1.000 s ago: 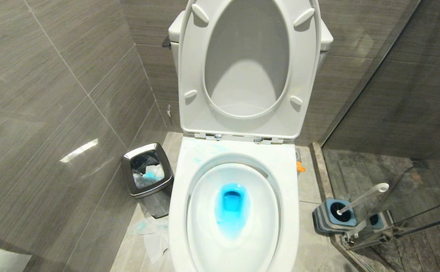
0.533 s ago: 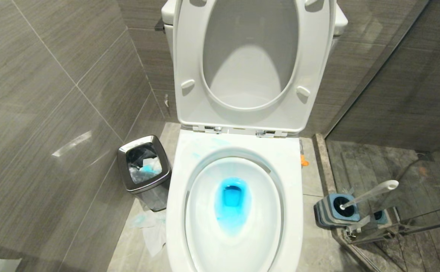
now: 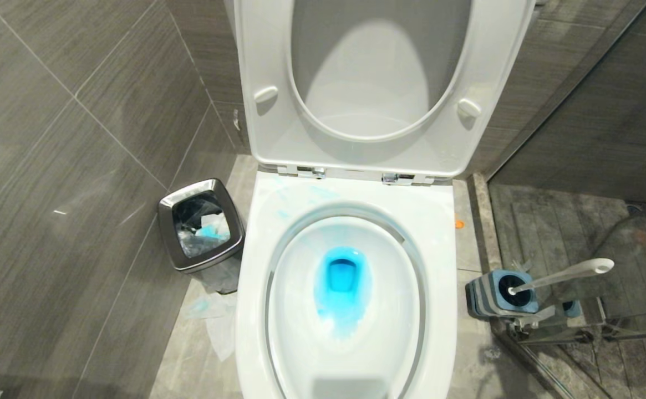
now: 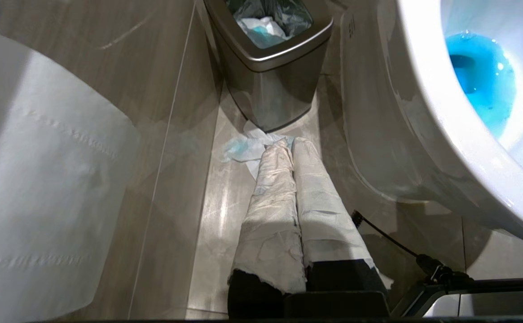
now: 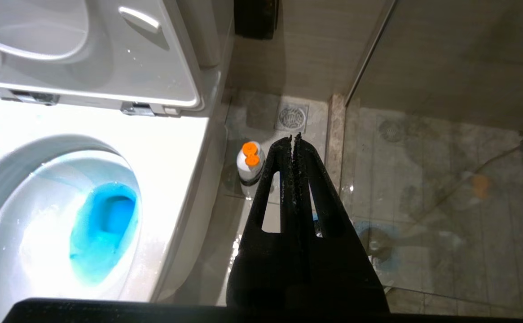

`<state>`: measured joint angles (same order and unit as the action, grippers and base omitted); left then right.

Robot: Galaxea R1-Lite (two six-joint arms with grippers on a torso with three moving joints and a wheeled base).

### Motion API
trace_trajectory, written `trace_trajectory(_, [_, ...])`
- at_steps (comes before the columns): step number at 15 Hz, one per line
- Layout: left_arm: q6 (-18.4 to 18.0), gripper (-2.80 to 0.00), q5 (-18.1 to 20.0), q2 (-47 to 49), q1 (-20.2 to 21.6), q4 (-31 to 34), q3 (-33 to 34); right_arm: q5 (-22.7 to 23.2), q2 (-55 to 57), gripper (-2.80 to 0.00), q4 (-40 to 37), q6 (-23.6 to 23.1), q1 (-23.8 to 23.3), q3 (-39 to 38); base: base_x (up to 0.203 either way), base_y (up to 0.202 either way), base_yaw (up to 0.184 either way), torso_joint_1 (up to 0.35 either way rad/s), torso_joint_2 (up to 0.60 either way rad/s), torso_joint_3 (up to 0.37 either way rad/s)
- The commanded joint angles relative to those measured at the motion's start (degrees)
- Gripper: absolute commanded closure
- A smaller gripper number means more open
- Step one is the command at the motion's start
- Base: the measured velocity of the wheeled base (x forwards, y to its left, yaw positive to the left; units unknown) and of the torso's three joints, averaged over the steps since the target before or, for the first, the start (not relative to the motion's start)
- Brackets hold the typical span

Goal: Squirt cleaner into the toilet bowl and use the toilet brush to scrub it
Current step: Pour in the cleaning agent

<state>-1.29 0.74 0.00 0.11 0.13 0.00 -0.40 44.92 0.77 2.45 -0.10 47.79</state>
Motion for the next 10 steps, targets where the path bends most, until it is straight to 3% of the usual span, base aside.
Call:
trace_trajectory(1, [-0.03, 0.0, 0.05, 0.09, -0.02, 0.04, 0.0, 0.05, 0.49, 0.0, 0.02, 0.1, 0.01, -0.24, 0.0, 0.0, 0.0, 0.002, 0.0, -0.202])
trace_trajectory(10, [-0.03, 0.0, -0.04, 0.09, -0.02, 0.13, 0.0, 0.05, 0.25, 0.0, 0.02, 0.19, 0.01, -1.13, 0.0, 0.0, 0.0, 0.003, 0.0, -0.197])
